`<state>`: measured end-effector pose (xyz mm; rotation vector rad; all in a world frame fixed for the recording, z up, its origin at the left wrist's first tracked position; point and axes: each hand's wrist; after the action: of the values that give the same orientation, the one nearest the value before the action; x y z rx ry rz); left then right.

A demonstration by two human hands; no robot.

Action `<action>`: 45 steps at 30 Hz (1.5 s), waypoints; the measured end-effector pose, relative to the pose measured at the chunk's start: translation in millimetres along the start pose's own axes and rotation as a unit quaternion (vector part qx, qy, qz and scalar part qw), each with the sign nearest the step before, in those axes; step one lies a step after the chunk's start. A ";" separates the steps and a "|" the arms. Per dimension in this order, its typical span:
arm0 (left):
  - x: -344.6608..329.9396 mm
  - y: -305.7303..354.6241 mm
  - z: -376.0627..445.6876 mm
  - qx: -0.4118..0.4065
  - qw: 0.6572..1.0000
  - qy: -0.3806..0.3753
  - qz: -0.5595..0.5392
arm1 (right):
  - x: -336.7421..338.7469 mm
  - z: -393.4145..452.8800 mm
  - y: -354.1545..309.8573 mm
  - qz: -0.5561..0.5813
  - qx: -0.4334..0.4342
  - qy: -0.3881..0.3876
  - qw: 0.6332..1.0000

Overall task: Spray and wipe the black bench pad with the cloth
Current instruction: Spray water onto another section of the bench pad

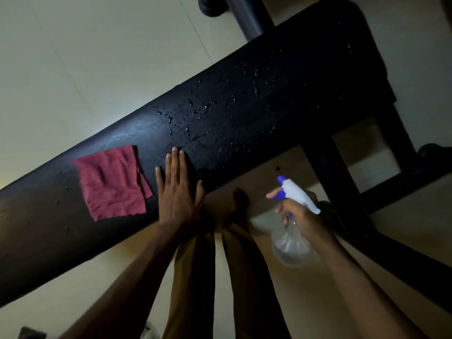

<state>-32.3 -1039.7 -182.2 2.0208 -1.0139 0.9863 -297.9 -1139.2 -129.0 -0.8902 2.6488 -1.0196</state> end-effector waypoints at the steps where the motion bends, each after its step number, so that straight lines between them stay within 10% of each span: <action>1: -0.5 0.6 0.7 0.001 1.000 0.002 -0.001 | 3.1 2.7 0.1 0.028 0.003 0.048 0.998; 9: 5.7 19.3 16.6 -0.072 0.997 -0.007 0.005 | 24.4 7.6 -32.5 0.176 0.063 0.204 0.961; 19: 21.9 13.6 22.1 -0.080 0.995 -0.006 -0.056 | -24.4 17.0 -31.3 -0.050 0.016 -0.045 0.998; 23: 24.0 -10.6 7.1 -0.071 0.984 0.039 -0.156 | -63.4 9.0 -31.1 -0.102 0.066 -0.013 0.993; 35: 30.6 -147.8 -83.8 0.095 0.942 0.151 -0.284 | -237.2 -27.3 -116.3 -0.270 0.371 -0.083 0.885; 45: -7.2 -246.2 -172.2 0.196 0.926 0.129 -0.297 | -431.2 -11.0 -136.8 -0.300 0.457 -0.205 0.812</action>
<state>117.6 -780.5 -156.9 2.2282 -0.0343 1.1240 111.4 -960.8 -55.0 -1.4466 1.2238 -1.7320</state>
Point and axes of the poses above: each hand's wrist, its own z-axis towards the middle knuckle, its own x-axis out of the back of the hand, y = z × x, and after that the axes turned 9 degrees about -y, right-handed
